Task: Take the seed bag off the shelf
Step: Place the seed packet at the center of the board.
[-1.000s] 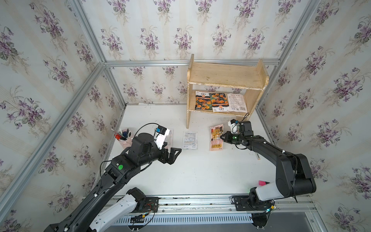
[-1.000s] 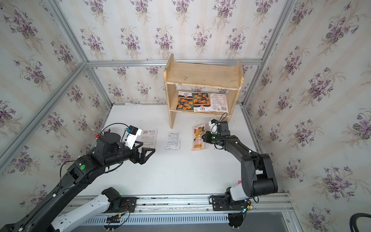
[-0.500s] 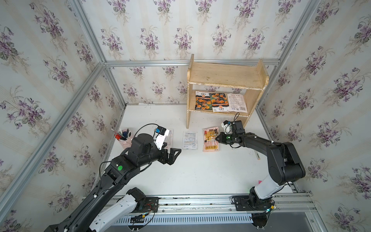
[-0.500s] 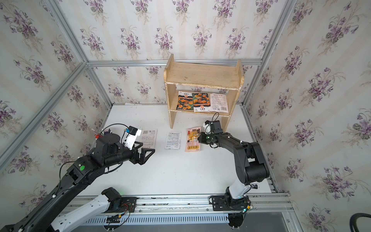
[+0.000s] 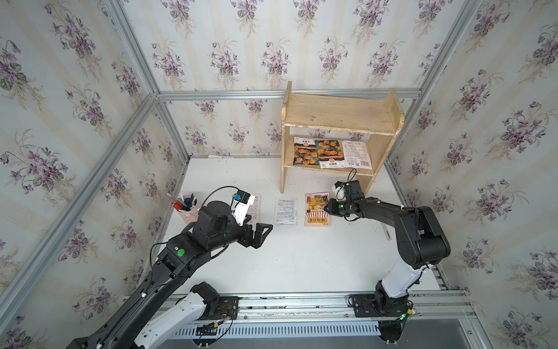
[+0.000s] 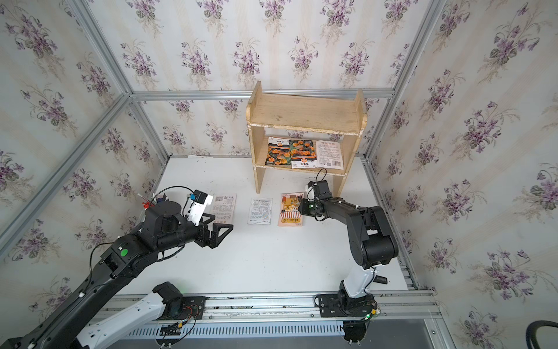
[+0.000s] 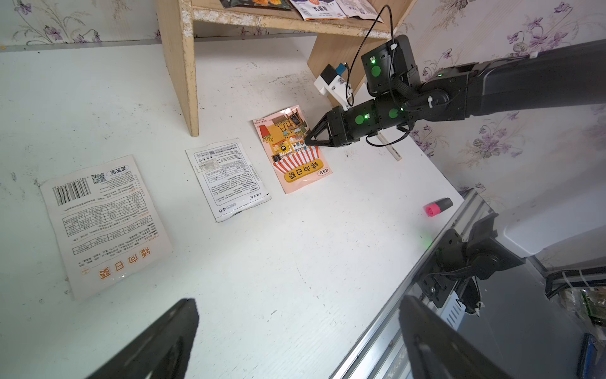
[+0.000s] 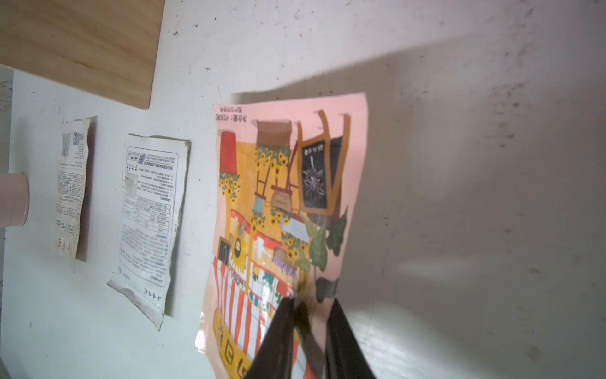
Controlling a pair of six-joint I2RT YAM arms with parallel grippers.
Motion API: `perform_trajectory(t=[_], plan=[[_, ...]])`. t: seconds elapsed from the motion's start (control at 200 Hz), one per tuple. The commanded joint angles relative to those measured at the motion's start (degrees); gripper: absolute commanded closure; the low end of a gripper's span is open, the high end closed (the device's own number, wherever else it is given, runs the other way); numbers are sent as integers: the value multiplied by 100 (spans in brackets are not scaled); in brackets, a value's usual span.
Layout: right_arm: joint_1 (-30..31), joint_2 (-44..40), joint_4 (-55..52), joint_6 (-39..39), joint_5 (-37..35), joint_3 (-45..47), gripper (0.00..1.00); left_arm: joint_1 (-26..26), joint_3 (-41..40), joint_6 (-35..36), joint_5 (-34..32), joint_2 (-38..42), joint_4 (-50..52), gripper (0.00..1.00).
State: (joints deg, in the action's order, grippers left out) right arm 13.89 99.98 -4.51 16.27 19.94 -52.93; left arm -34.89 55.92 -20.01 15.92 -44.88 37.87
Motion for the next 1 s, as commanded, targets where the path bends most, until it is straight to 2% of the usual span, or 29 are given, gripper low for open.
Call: perform_trajectory(t=[0.0, 0.185, 0.375, 0.614, 0.994], plan=[[28, -29, 80, -54, -228, -25, 73, 0, -2, 1, 24, 12, -67, 0], [70, -156, 62, -56, -416, 1, 52, 0, 4, -11, 34, -18, -77, 0], [87, -386, 41, -54, -481, 101, 36, 0, 67, 6, 34, -63, -61, 0], [188, -1076, 11, -58, -582, 464, 33, 0, 102, 42, 42, -82, -50, 0], [237, -2980, -470, 191, -850, 1062, 32, -2, 165, -64, 189, -162, -191, 0]])
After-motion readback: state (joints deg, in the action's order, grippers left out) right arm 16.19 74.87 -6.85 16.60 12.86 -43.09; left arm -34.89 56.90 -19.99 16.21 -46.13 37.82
